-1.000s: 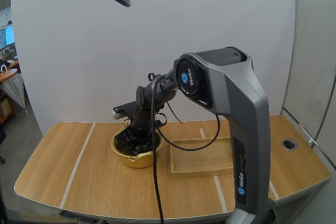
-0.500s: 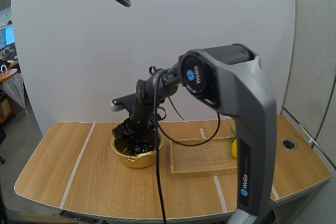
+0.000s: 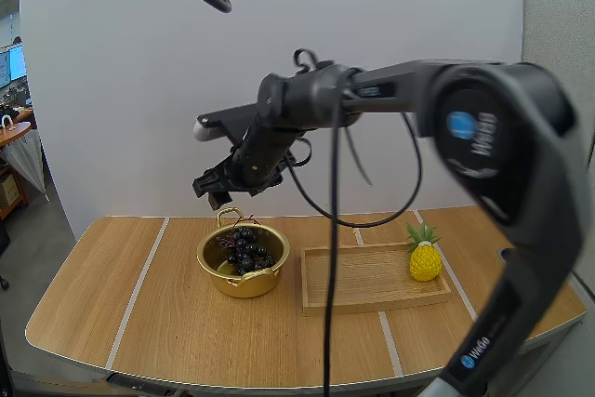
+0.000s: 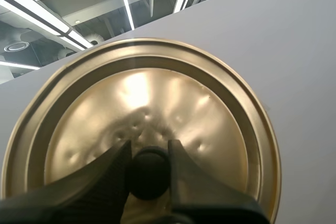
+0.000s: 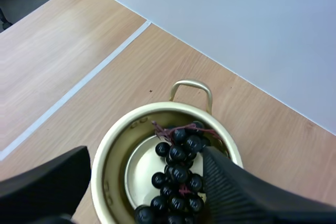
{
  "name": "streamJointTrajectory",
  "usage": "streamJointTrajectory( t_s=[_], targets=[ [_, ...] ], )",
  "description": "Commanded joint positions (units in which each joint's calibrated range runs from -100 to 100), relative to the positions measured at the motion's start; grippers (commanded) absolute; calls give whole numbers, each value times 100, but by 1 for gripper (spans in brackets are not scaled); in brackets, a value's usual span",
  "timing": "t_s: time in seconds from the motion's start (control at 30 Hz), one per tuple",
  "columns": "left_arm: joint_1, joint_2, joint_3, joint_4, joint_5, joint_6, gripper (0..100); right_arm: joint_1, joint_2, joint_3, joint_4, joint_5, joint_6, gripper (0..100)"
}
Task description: Open the pot, put the grape inside, and close it
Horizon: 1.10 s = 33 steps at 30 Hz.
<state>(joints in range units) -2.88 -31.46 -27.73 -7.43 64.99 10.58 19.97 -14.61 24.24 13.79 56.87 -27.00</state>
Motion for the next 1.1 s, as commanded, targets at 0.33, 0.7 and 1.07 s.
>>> streamJointTrajectory(
  t_s=[0.33,0.7,1.07],
  targets=[
    [-12,-28,-35,-4,-204,-30,0,6,-3640,2200,-36,864,-13,100],
    [-12,-28,-35,-4,-204,-30,0,6,-5986,2907,-384,2129,334,100],
    [-12,-28,-35,-4,-204,-30,0,6,-6666,3030,-759,2888,654,41]
  ],
)
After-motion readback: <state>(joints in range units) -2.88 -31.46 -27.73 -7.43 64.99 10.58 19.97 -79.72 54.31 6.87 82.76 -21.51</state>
